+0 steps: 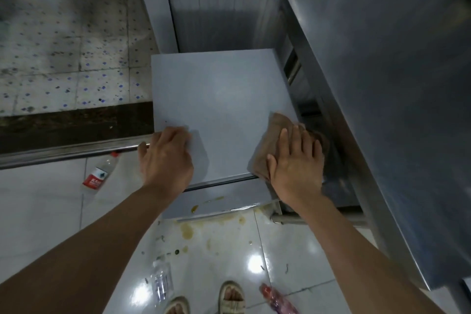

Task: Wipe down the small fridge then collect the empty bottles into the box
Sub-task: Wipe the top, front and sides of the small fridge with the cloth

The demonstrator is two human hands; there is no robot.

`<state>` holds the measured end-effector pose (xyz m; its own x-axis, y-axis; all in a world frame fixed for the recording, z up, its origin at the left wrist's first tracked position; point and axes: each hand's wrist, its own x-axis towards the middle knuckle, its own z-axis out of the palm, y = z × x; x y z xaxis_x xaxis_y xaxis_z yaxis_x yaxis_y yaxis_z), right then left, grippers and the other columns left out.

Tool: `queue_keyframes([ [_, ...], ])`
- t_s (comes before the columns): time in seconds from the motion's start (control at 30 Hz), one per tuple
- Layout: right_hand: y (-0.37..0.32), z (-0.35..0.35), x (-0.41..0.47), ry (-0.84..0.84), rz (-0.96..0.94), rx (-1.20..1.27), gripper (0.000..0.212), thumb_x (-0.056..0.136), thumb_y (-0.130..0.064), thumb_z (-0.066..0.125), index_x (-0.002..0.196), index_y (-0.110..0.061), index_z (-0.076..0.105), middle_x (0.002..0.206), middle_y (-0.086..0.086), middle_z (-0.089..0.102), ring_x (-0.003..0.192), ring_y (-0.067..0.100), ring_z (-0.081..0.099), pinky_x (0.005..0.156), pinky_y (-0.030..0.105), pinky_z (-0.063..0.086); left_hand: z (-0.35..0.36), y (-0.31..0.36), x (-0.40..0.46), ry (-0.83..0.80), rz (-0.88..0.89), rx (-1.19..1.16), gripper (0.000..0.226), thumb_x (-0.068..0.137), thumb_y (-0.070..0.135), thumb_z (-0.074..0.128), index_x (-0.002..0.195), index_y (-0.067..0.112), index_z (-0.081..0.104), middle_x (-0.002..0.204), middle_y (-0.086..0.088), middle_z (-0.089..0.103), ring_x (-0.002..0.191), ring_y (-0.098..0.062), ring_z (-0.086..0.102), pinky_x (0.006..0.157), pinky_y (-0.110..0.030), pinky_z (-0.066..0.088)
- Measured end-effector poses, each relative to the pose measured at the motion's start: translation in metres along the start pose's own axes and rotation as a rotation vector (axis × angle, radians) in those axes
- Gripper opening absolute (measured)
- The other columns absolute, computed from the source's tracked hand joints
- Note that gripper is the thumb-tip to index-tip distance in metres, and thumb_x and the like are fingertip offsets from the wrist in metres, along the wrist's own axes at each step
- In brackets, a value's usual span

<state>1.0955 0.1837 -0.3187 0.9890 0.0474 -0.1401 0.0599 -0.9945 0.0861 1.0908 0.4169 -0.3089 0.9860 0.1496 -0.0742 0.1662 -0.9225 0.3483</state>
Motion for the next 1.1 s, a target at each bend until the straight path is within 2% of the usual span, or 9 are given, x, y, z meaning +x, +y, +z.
queue_keyframes([
  [0.13,0.014,-0.003,0.004,-0.017,-0.009,0.004,0.064,0.097,-0.047,0.031,0.144,-0.003,0.029,0.145,0.023,0.034,0.132,0.037,0.036,0.108,0.048,0.031,0.000,0.001,-0.006,-0.021,0.012,0.035,0.043,0.089,0.013,0.051,0.131,0.020,0.050,0.140,0.003,0.044,0.128,-0.024,0.036,0.107,-0.051,0.024],
  [0.27,0.014,-0.008,0.017,-0.050,0.178,0.047,0.050,0.100,-0.039,0.030,0.134,-0.002,0.033,0.128,0.019,0.043,0.104,0.029,0.056,0.073,0.034,0.049,0.001,-0.002,-0.009,-0.046,0.034,0.050,0.049,0.088,0.012,0.053,0.135,0.020,0.047,0.144,0.003,0.040,0.131,-0.024,0.034,0.108,-0.051,0.025],
  [0.4,0.005,-0.007,0.012,-0.061,0.175,-0.014,0.051,0.100,-0.026,0.033,0.140,0.005,0.026,0.137,0.027,0.035,0.118,0.038,0.046,0.098,0.041,0.043,0.002,-0.003,-0.008,-0.042,0.037,0.038,0.049,0.085,0.013,0.057,0.133,0.018,0.050,0.143,0.000,0.042,0.130,-0.027,0.036,0.107,-0.051,0.027],
  [0.5,-0.006,-0.005,0.002,-0.067,0.099,0.013,0.060,0.100,-0.022,0.035,0.148,0.003,0.010,0.151,0.027,0.017,0.138,0.043,0.022,0.117,0.046,0.019,0.004,-0.001,-0.008,-0.030,0.023,0.018,0.048,0.085,0.014,0.059,0.132,0.016,0.051,0.142,-0.001,0.043,0.129,-0.028,0.037,0.108,-0.051,0.027],
  [0.6,-0.016,0.001,-0.014,-0.067,-0.036,0.064,0.057,0.102,-0.019,0.029,0.149,0.003,0.004,0.156,0.026,0.006,0.143,0.044,0.005,0.118,0.046,0.000,0.005,-0.002,-0.008,-0.019,0.029,0.023,0.048,0.084,0.014,0.060,0.131,0.016,0.052,0.142,-0.001,0.044,0.128,-0.029,0.038,0.106,-0.051,0.028],
  [0.73,0.004,0.002,-0.019,-0.020,-0.066,0.055,0.060,0.100,-0.038,0.027,0.150,-0.007,0.016,0.155,0.018,0.020,0.143,0.035,0.019,0.119,0.046,0.013,0.004,-0.003,-0.007,-0.028,0.052,0.065,0.050,0.085,0.016,0.058,0.134,0.018,0.049,0.144,0.001,0.042,0.130,-0.027,0.036,0.106,-0.052,0.027],
  [0.87,0.025,0.000,0.008,0.010,-0.005,0.139,0.060,0.098,-0.035,0.035,0.149,-0.009,0.018,0.153,0.014,0.021,0.139,0.032,0.026,0.111,0.041,0.030,0.005,-0.005,-0.008,-0.061,0.046,0.063,0.052,0.088,0.019,0.054,0.139,0.020,0.043,0.147,0.003,0.036,0.134,-0.024,0.029,0.107,-0.056,0.025],
  [1.03,0.034,0.010,-0.027,-0.056,0.002,0.166,0.071,0.096,-0.017,0.045,0.152,-0.018,0.002,0.160,0.005,-0.006,0.146,0.029,0.007,0.114,0.041,0.030,0.007,-0.009,-0.012,-0.098,0.044,0.051,0.055,0.091,0.021,0.050,0.144,0.024,0.034,0.153,0.004,0.026,0.140,-0.021,0.019,0.110,-0.055,0.018],
  [1.1,0.035,0.015,-0.051,-0.027,-0.072,0.172,0.073,0.094,-0.013,0.050,0.152,-0.019,0.006,0.159,0.003,-0.007,0.146,0.027,-0.003,0.119,0.043,0.017,0.009,-0.011,-0.018,-0.088,0.079,0.060,0.053,0.090,0.019,0.053,0.141,0.023,0.040,0.152,0.002,0.030,0.138,-0.024,0.023,0.109,-0.055,0.019],
])
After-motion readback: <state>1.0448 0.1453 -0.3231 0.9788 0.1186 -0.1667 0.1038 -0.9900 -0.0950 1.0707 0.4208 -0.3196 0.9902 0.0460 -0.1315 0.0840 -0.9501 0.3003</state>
